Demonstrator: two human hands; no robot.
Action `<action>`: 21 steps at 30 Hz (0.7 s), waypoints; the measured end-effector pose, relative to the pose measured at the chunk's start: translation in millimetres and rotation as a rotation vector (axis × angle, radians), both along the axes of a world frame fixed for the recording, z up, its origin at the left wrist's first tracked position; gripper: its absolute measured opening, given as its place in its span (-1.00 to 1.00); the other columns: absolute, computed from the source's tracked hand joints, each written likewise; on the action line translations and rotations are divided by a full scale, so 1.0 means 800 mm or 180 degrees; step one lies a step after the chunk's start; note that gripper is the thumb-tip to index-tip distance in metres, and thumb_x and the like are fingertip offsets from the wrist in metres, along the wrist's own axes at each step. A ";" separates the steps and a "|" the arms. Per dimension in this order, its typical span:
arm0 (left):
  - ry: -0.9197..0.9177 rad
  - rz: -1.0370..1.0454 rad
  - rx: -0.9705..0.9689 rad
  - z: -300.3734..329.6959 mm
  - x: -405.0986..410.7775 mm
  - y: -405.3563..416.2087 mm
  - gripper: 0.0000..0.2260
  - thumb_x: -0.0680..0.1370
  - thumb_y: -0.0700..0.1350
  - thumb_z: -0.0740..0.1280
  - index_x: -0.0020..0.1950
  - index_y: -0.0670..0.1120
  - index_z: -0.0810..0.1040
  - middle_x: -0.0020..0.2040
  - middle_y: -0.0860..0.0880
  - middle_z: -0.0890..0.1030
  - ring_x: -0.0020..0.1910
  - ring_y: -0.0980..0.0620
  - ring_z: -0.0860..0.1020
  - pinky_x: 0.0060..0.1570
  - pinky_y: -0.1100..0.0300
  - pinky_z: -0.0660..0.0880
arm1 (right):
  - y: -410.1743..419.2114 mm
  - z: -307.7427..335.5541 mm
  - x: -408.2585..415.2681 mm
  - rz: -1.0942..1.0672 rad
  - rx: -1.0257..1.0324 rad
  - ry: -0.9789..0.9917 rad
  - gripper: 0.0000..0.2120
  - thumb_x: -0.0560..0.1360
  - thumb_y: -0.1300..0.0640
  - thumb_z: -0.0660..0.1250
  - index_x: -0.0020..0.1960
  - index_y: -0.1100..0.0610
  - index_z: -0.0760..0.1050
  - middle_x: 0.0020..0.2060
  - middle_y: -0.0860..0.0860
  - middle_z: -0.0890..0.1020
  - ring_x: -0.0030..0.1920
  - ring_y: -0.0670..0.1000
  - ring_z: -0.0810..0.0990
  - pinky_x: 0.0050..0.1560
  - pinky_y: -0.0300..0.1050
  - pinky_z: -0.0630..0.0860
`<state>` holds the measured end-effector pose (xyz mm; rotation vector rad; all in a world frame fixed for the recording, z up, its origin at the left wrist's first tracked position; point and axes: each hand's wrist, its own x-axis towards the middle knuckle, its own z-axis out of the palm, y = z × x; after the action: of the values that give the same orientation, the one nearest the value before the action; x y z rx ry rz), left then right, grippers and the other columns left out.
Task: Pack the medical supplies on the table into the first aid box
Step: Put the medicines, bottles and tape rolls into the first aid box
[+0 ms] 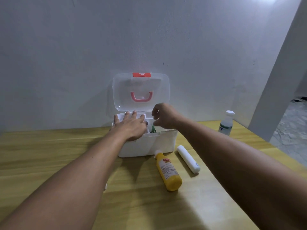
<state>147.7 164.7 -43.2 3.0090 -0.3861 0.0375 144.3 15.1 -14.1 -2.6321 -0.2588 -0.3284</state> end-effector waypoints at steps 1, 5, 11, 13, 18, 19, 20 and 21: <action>0.0007 0.0002 0.0007 0.000 0.000 0.000 -0.51 0.62 0.11 -0.17 0.56 0.12 -0.08 0.60 -0.06 -0.15 0.56 -0.11 -0.19 0.41 -0.30 -0.27 | -0.009 0.005 -0.004 -0.0075 0.0094 -0.0227 -0.75 0.39 0.32 0.44 0.06 0.21 0.58 -0.01 0.13 0.66 -0.01 0.11 0.62 0.02 -0.08 0.57; 0.0063 0.0024 0.0123 0.003 0.002 -0.001 -0.51 0.61 0.07 -0.17 0.56 0.09 -0.10 0.60 -0.07 -0.16 0.56 -0.12 -0.18 0.40 -0.33 -0.23 | -0.078 0.024 -0.020 -0.0720 0.0187 -0.0742 -0.83 0.38 0.32 0.33 -0.08 0.17 0.63 -0.09 0.15 0.69 -0.06 0.15 0.63 -0.10 -0.13 0.53; 0.0025 0.0050 0.0162 0.001 0.006 -0.002 -0.50 0.60 0.09 -0.19 0.56 0.12 -0.10 0.60 -0.07 -0.14 0.57 -0.11 -0.17 0.39 -0.35 -0.22 | -0.183 0.017 -0.053 -0.1745 -0.1197 -0.0222 -0.83 0.43 0.25 0.30 0.01 0.22 0.53 0.01 0.20 0.60 0.01 0.24 0.53 -0.06 0.05 0.54; 0.0027 0.0057 0.0156 0.000 0.007 -0.002 -0.50 0.60 0.10 -0.19 0.56 0.12 -0.11 0.60 -0.07 -0.15 0.57 -0.11 -0.17 0.39 -0.34 -0.23 | -0.203 0.010 -0.060 -0.1824 -0.1255 0.0060 -0.87 0.47 0.26 0.28 0.01 0.25 0.50 -0.01 0.21 0.58 -0.04 0.22 0.52 -0.10 0.05 0.52; 0.0035 0.0065 0.0111 0.001 0.003 -0.002 -0.51 0.61 0.08 -0.19 0.56 0.12 -0.10 0.60 -0.07 -0.14 0.57 -0.10 -0.18 0.41 -0.33 -0.24 | -0.225 -0.005 -0.067 -0.1701 -0.0952 -0.0153 -0.66 0.46 0.36 0.28 0.21 0.17 0.51 0.10 0.23 0.53 0.07 0.27 0.52 0.06 0.10 0.51; 0.0035 0.0067 0.0118 0.002 0.002 -0.002 -0.51 0.61 0.08 -0.19 0.56 0.12 -0.10 0.60 -0.07 -0.14 0.57 -0.10 -0.17 0.41 -0.33 -0.23 | -0.223 -0.005 -0.068 -0.1643 -0.0956 -0.0247 -0.66 0.46 0.36 0.28 0.20 0.15 0.52 0.09 0.22 0.53 0.06 0.27 0.51 0.02 0.07 0.49; 0.0038 0.0067 0.0124 0.003 0.000 -0.002 -0.51 0.61 0.08 -0.19 0.56 0.12 -0.10 0.60 -0.07 -0.14 0.57 -0.10 -0.17 0.41 -0.33 -0.23 | -0.221 -0.004 -0.068 -0.1577 -0.0971 -0.0327 -0.67 0.46 0.37 0.27 0.20 0.15 0.51 0.08 0.22 0.54 0.04 0.26 0.52 -0.03 0.04 0.47; 0.0040 0.0066 0.0127 0.003 -0.001 -0.003 -0.51 0.62 0.08 -0.18 0.56 0.11 -0.11 0.60 -0.08 -0.14 0.57 -0.10 -0.17 0.41 -0.33 -0.22 | -0.218 0.000 -0.069 -0.1508 -0.0964 -0.0402 -0.66 0.47 0.37 0.27 0.21 0.15 0.49 0.07 0.23 0.55 0.03 0.25 0.52 -0.07 0.03 0.46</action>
<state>146.8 162.5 -40.5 3.0511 -0.3588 0.0127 89.0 -159.0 -14.0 -2.9555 0.3082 -0.6569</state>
